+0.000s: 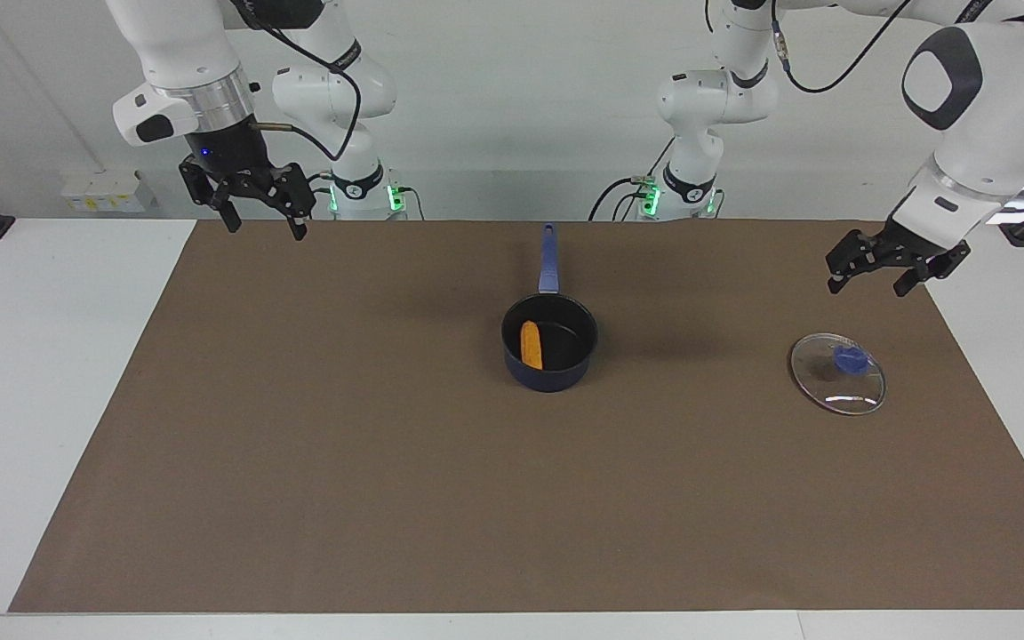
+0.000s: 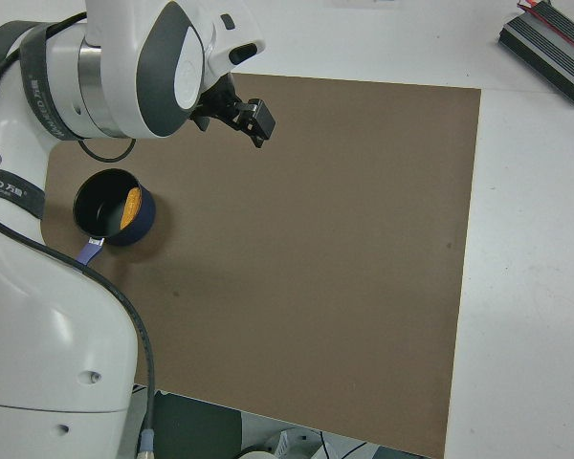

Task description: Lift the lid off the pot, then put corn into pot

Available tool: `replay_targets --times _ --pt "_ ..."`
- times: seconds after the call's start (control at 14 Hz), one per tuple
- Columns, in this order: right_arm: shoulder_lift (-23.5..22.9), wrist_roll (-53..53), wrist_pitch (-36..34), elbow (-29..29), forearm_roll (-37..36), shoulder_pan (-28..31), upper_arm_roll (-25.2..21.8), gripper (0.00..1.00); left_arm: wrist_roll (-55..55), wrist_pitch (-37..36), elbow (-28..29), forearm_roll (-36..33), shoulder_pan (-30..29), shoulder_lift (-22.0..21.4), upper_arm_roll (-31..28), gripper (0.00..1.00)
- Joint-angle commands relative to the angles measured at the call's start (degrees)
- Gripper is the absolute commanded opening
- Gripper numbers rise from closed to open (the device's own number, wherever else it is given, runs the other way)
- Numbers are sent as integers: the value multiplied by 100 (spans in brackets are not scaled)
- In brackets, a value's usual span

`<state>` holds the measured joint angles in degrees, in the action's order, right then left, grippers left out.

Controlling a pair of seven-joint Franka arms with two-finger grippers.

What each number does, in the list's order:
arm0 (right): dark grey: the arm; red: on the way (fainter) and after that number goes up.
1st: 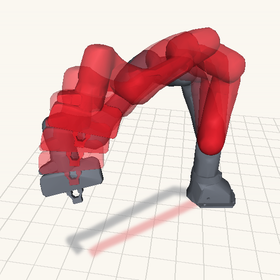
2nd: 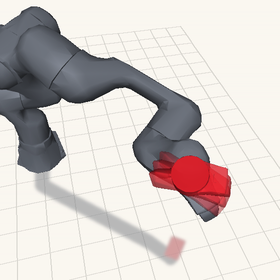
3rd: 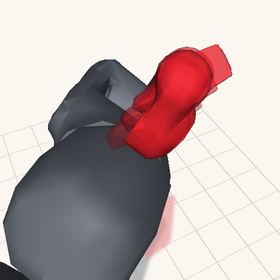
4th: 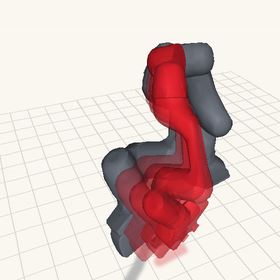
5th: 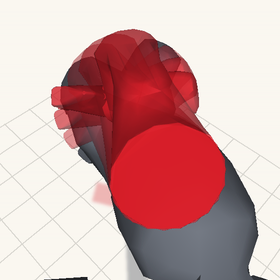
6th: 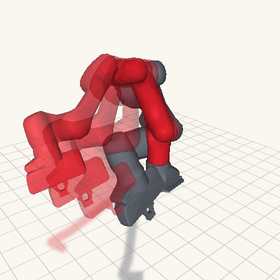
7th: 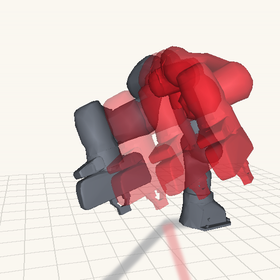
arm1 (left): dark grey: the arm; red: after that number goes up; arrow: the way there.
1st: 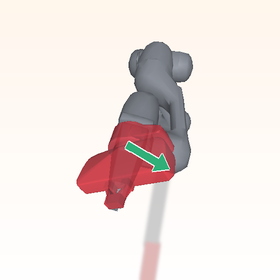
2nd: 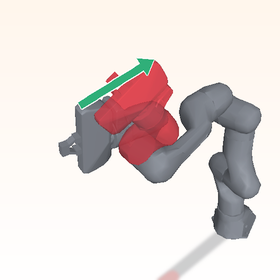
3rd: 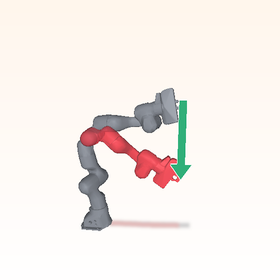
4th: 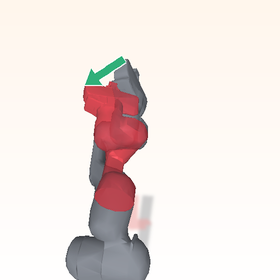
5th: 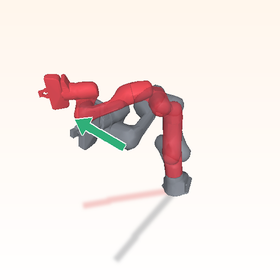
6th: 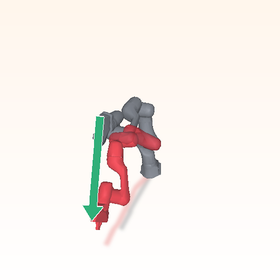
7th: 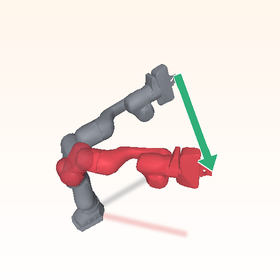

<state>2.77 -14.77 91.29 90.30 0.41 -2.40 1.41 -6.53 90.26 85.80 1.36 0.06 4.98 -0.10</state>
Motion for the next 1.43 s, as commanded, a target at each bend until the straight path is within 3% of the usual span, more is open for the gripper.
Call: replay_targets --times 0.0,1.36 --pt "-216 220 -181 -276 -85 91 52 100 46 -359 77 -49 -199 -286 151 100" --pt "-119 448 -340 -179 -41 64 -53 100 266 -703 173 -48 -208 -498 159 100"
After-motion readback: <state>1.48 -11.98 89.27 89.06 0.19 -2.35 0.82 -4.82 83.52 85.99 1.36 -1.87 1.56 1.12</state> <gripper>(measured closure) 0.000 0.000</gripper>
